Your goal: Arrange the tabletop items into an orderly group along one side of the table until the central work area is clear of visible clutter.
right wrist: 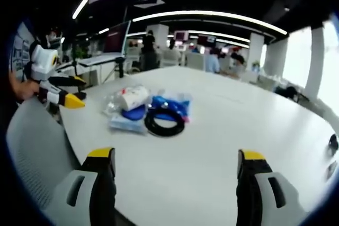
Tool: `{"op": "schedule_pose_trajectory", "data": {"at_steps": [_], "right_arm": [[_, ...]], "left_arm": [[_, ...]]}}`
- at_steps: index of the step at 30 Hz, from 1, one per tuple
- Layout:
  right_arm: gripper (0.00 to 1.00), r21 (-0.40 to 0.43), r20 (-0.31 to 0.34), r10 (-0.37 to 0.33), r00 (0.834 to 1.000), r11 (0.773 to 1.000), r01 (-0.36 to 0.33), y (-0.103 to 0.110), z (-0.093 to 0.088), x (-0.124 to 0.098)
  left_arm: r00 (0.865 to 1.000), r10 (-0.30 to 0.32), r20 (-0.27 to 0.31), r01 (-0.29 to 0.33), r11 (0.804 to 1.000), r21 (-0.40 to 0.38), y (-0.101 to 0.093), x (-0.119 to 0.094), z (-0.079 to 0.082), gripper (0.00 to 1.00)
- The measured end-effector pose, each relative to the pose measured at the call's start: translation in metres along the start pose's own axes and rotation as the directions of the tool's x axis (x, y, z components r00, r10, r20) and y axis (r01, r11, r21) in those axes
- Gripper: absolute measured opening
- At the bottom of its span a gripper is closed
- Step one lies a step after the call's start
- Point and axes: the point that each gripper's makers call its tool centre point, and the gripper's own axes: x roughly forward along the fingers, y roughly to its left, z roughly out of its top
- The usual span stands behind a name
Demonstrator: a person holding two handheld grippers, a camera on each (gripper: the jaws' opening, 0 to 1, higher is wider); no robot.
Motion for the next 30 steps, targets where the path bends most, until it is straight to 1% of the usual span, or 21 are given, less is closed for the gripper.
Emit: {"op": "schedule_pose_trajectory", "data": {"at_steps": [4, 5, 7, 9, 10, 11, 12, 13, 14, 17, 18, 20, 22, 24, 26, 27, 28, 30], "right_arm": [[0.95, 0.002, -0.001, 0.032, 0.999, 0.999, -0.032, 0.005, 0.000, 0.002], [0.96, -0.001, -0.004, 0.052, 0.999, 0.999, -0.052, 0.009, 0.000, 0.003], [0.96, -0.021, -0.003, 0.071, 0.997, 0.997, -0.071, 0.014, 0.002, 0.004], [0.96, -0.033, 0.002, 0.095, 0.995, 0.995, -0.095, 0.018, 0.004, 0.005], [0.96, -0.037, 0.005, 0.100, 0.995, 0.994, -0.100, 0.019, 0.005, 0.006], [0.96, -0.044, 0.010, 0.108, 0.994, 0.993, -0.108, 0.020, 0.007, 0.007], [0.96, -0.044, 0.013, 0.116, 0.993, 0.992, -0.115, 0.021, 0.009, 0.009], [0.96, -0.041, 0.019, 0.123, 0.992, 0.992, -0.123, 0.022, 0.012, 0.010], [0.96, -0.041, 0.025, 0.130, 0.991, 0.991, -0.129, 0.023, 0.014, 0.011], [0.96, -0.041, 0.033, 0.158, 0.987, 0.987, -0.156, 0.027, 0.023, 0.014], [0.96, -0.043, 0.040, 0.163, 0.986, 0.986, -0.161, 0.028, 0.026, 0.015], [0.96, -0.038, 0.058, 0.173, 0.983, 0.984, -0.171, 0.029, 0.036, 0.016], [0.97, -0.032, 0.069, 0.177, 0.982, 0.984, -0.176, 0.029, 0.043, 0.018], [0.97, -0.039, 0.083, 0.188, 0.979, 0.982, -0.185, 0.030, 0.051, 0.021], [0.97, -0.046, 0.088, 0.200, 0.976, 0.979, -0.196, 0.031, 0.058, 0.025], [0.97, -0.050, 0.092, 0.203, 0.975, 0.979, -0.199, 0.031, 0.061, 0.026], [0.97, -0.054, 0.098, 0.210, 0.973, 0.977, -0.206, 0.031, 0.066, 0.027], [0.97, -0.054, 0.102, 0.216, 0.971, 0.976, -0.211, 0.031, 0.070, 0.028]], "left_arm": [[1.000, 0.013, 0.010, -0.013, 1.000, -0.007, 0.003, -0.001, 0.003, 0.85], [1.000, 0.007, -0.003, -0.007, 1.000, -0.016, 0.002, -0.001, 0.000, 0.85], [1.000, 0.008, -0.017, -0.008, 1.000, -0.025, 0.003, 0.000, -0.003, 0.86], [1.000, 0.013, -0.027, -0.014, 0.999, -0.034, 0.009, 0.001, -0.005, 0.86], [0.999, 0.018, -0.039, -0.021, 0.998, -0.059, 0.012, 0.001, -0.008, 0.86], [0.999, 0.021, -0.045, -0.026, 0.993, -0.116, 0.017, 0.002, -0.010, 0.86], [0.998, 0.020, -0.057, -0.028, 0.990, -0.137, 0.020, 0.003, -0.013, 0.86], [0.996, 0.022, -0.081, -0.034, 0.988, -0.153, 0.026, 0.004, -0.018, 0.87], [0.996, 0.027, -0.082, -0.040, 0.986, -0.159, 0.030, 0.005, -0.019, 0.87], [0.994, 0.012, -0.108, -0.029, 0.987, -0.160, 0.035, 0.010, -0.022, 0.85], [0.993, 0.013, -0.116, -0.029, 0.990, -0.141, 0.038, 0.013, -0.020, 0.84], [0.993, 0.008, -0.114, -0.023, 0.991, -0.129, 0.040, 0.017, -0.013, 0.82], [0.995, 0.002, -0.101, -0.013, 0.993, -0.113, 0.043, 0.026, 0.001, 0.81], [0.995, -0.002, -0.100, -0.007, 0.996, -0.091, 0.045, 0.036, 0.009, 0.79], [0.995, -0.006, -0.099, -0.003, 0.996, -0.089, 0.048, 0.044, 0.016, 0.75], [0.996, -0.010, -0.086, 0.003, 0.997, -0.081, 0.049, 0.049, 0.020, 0.72], [0.997, -0.007, -0.080, 0.001, 0.997, -0.075, 0.050, 0.051, 0.022, 0.69], [0.997, 0.006, -0.082, -0.011, 0.998, -0.058, 0.054, 0.058, 0.025, 0.67]]}}
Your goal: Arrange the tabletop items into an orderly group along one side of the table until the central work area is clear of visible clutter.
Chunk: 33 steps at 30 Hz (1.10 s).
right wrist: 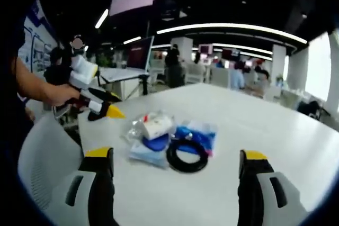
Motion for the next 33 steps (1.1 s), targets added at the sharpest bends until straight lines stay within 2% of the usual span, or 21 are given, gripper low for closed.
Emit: {"op": "schedule_pose_trajectory", "data": {"at_steps": [3, 10, 17, 21, 23, 29, 33], "right_arm": [[0.97, 0.006, 0.012, 0.011, 1.000, 1.000, -0.011, 0.000, 0.008, 0.003], [0.96, -0.001, 0.021, 0.019, 1.000, 1.000, -0.019, 0.002, 0.021, 0.007], [0.96, 0.026, 0.008, 0.008, 1.000, 1.000, -0.008, 0.001, 0.016, 0.006], [0.96, 0.032, -0.002, 0.017, 1.000, 0.999, -0.017, 0.001, 0.015, 0.006], [0.96, 0.034, -0.004, 0.021, 1.000, 0.999, -0.021, 0.001, 0.018, 0.008], [0.96, 0.064, 0.014, 0.016, 1.000, 0.998, -0.017, 0.001, 0.027, 0.013], [0.96, 0.073, 0.008, 0.022, 1.000, 0.997, -0.022, 0.003, 0.025, 0.017]], "left_arm": [[1.000, -0.008, -0.015, 0.009, 1.000, 0.008, -0.001, 0.011, 0.002, 0.65], [0.996, -0.022, -0.091, 0.027, 0.998, 0.049, 0.003, 0.033, -0.009, 0.56], [0.989, -0.041, -0.140, 0.046, 0.999, 0.027, 0.005, 0.045, -0.016, 0.55], [0.984, -0.067, -0.163, 0.065, 0.998, -0.019, 0.001, 0.053, -0.017, 0.48], [0.981, -0.072, -0.182, 0.070, 0.997, -0.018, -0.002, 0.059, -0.019, 0.44], [0.974, -0.089, -0.208, 0.083, 0.996, -0.035, -0.006, 0.069, -0.019, 0.42], [0.969, -0.101, -0.225, 0.090, 0.994, -0.060, -0.008, 0.075, -0.020, 0.42]]}}
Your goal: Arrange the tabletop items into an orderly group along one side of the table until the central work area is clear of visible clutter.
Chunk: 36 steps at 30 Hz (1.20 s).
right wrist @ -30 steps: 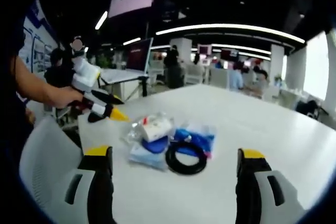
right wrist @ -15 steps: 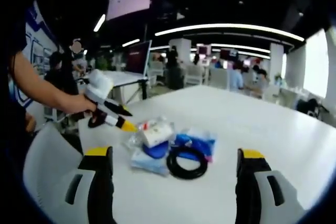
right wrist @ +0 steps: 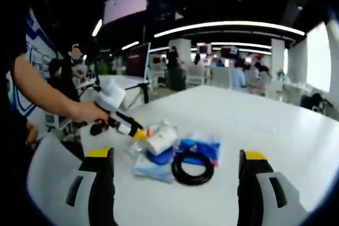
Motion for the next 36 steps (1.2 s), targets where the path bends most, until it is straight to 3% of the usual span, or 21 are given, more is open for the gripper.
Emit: {"op": "schedule_pose_trajectory", "data": {"at_steps": [13, 26, 36], "right_arm": [[0.95, 0.040, -0.024, -0.010, 1.000, 0.999, 0.011, -0.006, -0.014, 0.003], [0.95, 0.065, -0.035, 0.010, 0.999, 0.998, -0.008, 0.005, -0.021, 0.010], [0.95, 0.082, -0.020, 0.017, 1.000, 0.996, -0.016, 0.009, -0.017, 0.016]], "left_arm": [[0.999, -0.004, -0.032, 0.002, 0.998, -0.056, 0.001, 0.020, -0.005, 0.47], [0.998, 0.031, -0.058, -0.039, 0.988, -0.147, 0.012, 0.023, -0.007, 0.42], [0.999, 0.021, -0.029, -0.024, 0.992, -0.126, 0.014, 0.020, -0.006, 0.38]]}}
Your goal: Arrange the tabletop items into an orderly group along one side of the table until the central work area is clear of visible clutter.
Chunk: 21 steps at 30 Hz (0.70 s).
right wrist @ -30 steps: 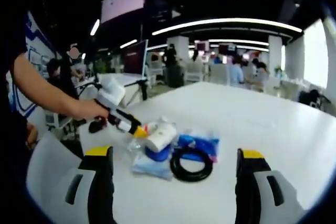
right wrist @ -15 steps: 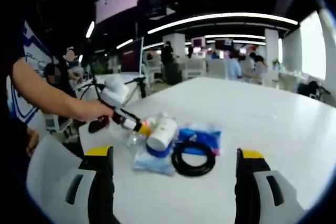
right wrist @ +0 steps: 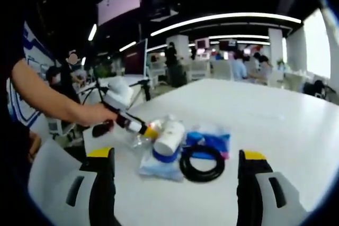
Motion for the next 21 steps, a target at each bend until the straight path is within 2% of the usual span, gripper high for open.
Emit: {"op": "schedule_pose_trajectory", "data": {"at_steps": [5, 7, 9, 13, 21], "right_arm": [[0.94, -0.003, -0.005, 0.011, 1.000, 1.000, -0.011, 0.003, 0.000, 0.006], [0.94, -0.005, -0.003, 0.014, 1.000, 1.000, -0.014, 0.005, 0.001, 0.007], [0.94, -0.006, -0.004, 0.019, 1.000, 1.000, -0.019, 0.006, 0.002, 0.009], [0.94, -0.003, -0.002, 0.019, 1.000, 1.000, -0.019, 0.006, 0.003, 0.011], [0.94, -0.018, -0.013, 0.028, 1.000, 0.999, -0.028, 0.012, 0.000, 0.013]], "left_arm": [[1.000, -0.016, 0.021, 0.015, 1.000, 0.003, 0.004, -0.005, 0.002, 0.37], [0.999, -0.027, 0.043, 0.027, 1.000, 0.004, 0.005, -0.007, 0.003, 0.37], [0.995, -0.049, 0.089, 0.046, 0.999, 0.027, 0.005, -0.009, 0.008, 0.37], [0.992, -0.052, 0.111, 0.049, 0.998, 0.034, 0.006, -0.015, 0.007, 0.36], [0.974, -0.058, 0.218, 0.047, 0.997, 0.056, 0.013, -0.029, 0.023, 0.37]]}}
